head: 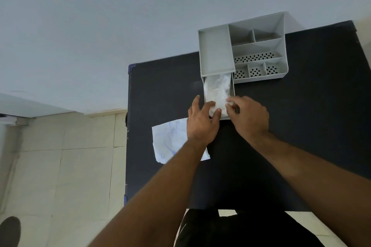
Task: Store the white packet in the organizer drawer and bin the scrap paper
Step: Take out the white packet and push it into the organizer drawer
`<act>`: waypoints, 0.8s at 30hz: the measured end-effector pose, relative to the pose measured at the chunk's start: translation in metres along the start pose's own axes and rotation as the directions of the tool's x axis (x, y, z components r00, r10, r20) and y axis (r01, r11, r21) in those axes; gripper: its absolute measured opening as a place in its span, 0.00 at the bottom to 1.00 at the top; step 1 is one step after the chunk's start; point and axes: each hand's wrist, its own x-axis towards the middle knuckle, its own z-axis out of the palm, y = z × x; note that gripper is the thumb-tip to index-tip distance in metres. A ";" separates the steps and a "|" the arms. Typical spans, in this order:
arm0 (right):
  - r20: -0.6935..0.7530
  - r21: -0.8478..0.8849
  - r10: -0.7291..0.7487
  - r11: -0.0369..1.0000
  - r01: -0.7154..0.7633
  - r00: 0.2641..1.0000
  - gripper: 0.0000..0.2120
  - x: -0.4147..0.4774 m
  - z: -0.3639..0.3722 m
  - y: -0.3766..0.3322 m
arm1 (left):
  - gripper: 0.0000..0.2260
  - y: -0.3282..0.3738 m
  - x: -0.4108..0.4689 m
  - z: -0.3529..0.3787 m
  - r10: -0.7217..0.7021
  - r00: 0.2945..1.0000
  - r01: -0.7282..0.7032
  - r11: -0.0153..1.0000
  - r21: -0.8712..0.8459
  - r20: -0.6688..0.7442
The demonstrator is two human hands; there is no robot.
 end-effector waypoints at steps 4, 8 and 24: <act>0.077 -0.097 -0.038 0.994 0.045 0.996 0.13 0.003 0.004 0.001 | 0.25 -0.008 -0.003 -0.005 0.041 0.989 -0.062 0.987 0.151 0.140; 0.103 -0.213 -0.083 0.972 0.103 0.991 0.13 0.002 0.010 0.000 | 0.31 -0.013 0.002 -0.009 0.034 0.966 -0.115 0.943 0.311 0.255; 0.382 -0.541 -0.263 0.714 0.445 0.886 0.33 -0.004 0.009 0.010 | 0.40 -0.015 0.025 -0.022 0.169 0.931 -0.325 0.785 0.527 0.323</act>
